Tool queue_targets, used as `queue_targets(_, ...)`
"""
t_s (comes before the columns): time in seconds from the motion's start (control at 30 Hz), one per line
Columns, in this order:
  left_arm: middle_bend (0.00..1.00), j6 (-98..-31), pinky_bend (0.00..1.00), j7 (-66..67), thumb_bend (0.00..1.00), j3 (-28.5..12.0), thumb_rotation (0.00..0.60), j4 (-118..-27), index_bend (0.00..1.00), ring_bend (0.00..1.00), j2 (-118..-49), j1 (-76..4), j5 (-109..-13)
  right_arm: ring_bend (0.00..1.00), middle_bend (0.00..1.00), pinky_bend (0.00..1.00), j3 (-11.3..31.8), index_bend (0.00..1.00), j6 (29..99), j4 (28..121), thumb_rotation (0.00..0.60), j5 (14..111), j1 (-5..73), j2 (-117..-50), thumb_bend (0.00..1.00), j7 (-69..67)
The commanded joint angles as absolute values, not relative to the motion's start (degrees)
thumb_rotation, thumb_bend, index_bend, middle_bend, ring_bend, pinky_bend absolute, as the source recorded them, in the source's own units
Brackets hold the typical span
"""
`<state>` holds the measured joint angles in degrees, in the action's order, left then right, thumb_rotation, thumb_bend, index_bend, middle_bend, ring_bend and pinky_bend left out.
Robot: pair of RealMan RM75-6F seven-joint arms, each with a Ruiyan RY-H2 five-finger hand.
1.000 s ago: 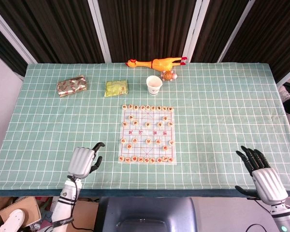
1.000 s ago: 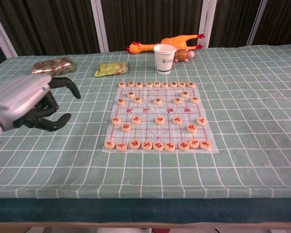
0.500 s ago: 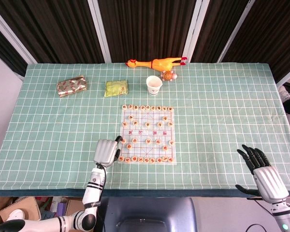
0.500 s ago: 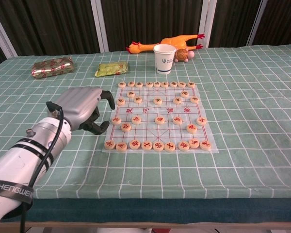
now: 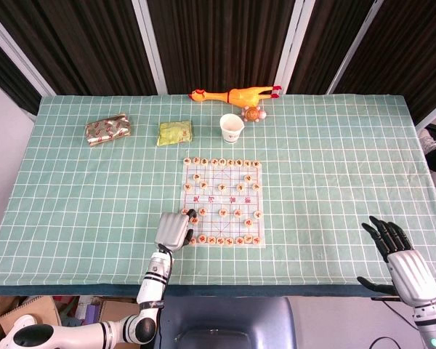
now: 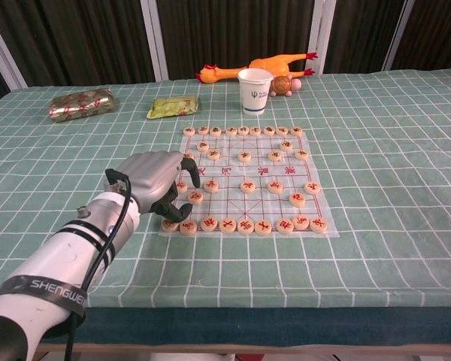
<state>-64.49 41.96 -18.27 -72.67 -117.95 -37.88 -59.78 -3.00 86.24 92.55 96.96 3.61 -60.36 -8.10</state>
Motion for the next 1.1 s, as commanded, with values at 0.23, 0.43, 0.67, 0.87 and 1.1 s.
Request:
queue_targets(0.23,1.00,-61.8,1.00,37.6,0.36,-19.4,0.600,-69.4,0.40,1.00,-118.9,-40.0,-57.9,0.00,0.00,0.00,-3.2,0.00,87.5,92.4,0.600,97.5,3.2,-59.7,0.15,-9.9)
queue_targets(0.43,1.00,-61.5,1.00,35.8,0.36,-19.3,0.600,-66.8,0.41,1.00,-119.6,-41.0,-58.2,0.00,0.00,0.00,-3.0,0.00,88.5,91.9,0.600,97.4,2.9,-59.3,0.15,-11.2)
queue_targets(0.67,1.00,-61.0,1.00,35.2,0.35,-19.2,0.600,-65.2,0.40,1.00,-119.7,-41.8,-57.3,0.00,0.00,0.00,-3.2,0.00,87.9,92.1,0.600,97.3,2.9,-59.1,0.15,-10.8)
queue_targets(0.87,1.00,-60.7,1.00,34.8,0.35,-19.4,0.600,-64.6,0.41,1.00,-119.5,-42.3,-56.6,0.00,0.00,0.00,-3.4,0.00,88.4,92.1,0.600,97.9,2.7,-58.9,0.15,-10.8)
queue_targets(1.1,1.00,-59.9,1.00,34.1,0.35,-19.6,0.600,-63.1,0.47,1.00,-119.9,-43.1,-55.6,0.00,0.00,0.00,-3.2,0.00,88.9,91.8,0.600,97.9,2.5,-59.1,0.15,-11.2)
